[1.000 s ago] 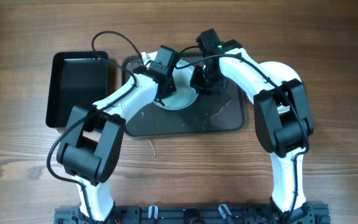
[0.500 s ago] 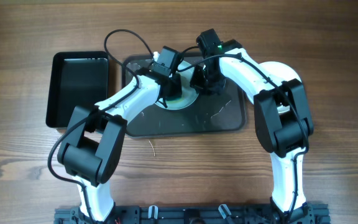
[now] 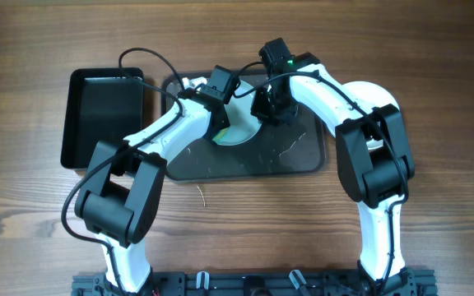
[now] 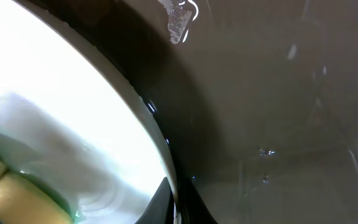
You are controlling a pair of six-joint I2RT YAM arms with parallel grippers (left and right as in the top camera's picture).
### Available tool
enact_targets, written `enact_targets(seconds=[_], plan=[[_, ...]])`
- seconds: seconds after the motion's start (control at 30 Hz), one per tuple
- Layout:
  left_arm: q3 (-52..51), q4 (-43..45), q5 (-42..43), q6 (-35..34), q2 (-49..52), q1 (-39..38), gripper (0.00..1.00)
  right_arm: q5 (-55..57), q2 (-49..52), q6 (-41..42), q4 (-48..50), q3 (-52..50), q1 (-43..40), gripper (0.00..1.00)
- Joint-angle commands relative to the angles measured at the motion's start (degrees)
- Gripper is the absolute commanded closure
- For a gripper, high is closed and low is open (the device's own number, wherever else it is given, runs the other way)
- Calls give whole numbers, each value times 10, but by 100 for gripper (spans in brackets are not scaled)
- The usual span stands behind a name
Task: Clean dirty plates on tray and stack at the side
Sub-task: 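Scrub the plate center with the sponge in the left gripper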
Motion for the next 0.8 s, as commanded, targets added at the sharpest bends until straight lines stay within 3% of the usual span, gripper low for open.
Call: enact_targets(seconds=[0.0,0.13,0.27,0.33,0.6,0.77], plan=[[-13,-2,178,187,2,10,96,40,16,-5,-2,-6,-4,96],[-13,6,356,308,2,10,96,36,16,-14,-1,-6,-4,96],[-13,20,355,314,2,10,96,36,16,-15,0,-6,-4,96],[-13,27,327,298,2,12,96,36,16,-15,0,-6,-4,96],[-13,-31,-24,2,2,28,96,33,16,-19,0,-6,-4,96],[-10,-54,-64,-17,2,28,96,25,16,-37,-1,-6,-4,96]])
